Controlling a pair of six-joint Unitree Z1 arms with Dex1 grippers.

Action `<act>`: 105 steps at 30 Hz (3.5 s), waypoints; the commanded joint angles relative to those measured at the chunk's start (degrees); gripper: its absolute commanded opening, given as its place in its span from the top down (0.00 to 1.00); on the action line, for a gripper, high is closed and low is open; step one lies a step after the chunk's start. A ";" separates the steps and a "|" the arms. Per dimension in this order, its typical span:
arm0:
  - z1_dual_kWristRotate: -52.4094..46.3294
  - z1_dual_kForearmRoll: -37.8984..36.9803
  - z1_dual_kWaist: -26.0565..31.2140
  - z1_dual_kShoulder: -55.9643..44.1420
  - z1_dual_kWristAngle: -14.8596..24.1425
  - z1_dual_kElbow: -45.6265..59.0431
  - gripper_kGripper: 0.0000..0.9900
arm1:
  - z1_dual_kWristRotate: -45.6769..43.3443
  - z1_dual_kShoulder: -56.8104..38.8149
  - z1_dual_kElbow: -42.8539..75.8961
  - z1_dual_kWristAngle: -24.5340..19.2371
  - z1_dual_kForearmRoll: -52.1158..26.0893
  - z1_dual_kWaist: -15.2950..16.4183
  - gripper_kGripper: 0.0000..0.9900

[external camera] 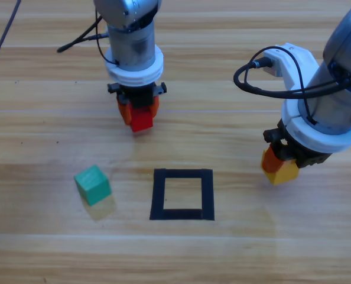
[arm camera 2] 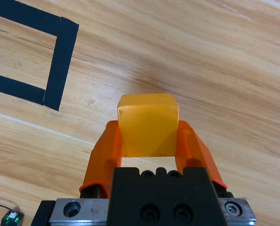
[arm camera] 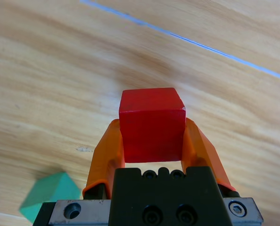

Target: Stack the blocks in the rectangular block: red at the bottom, yellow in the middle, green on top

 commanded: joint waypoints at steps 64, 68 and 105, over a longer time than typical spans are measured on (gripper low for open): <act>3.71 -14.35 -21.03 -10.44 -2.40 26.70 0.90 | 0.57 -0.59 1.87 -0.97 0.77 -0.37 0.98; 5.20 -14.87 -21.03 -9.65 -2.22 26.52 0.90 | 0.48 -0.50 1.78 -1.06 0.77 -0.37 0.98; 0.01 -15.84 -20.32 -7.19 0.86 27.49 0.90 | 0.48 0.02 1.78 -1.23 0.77 -0.37 0.98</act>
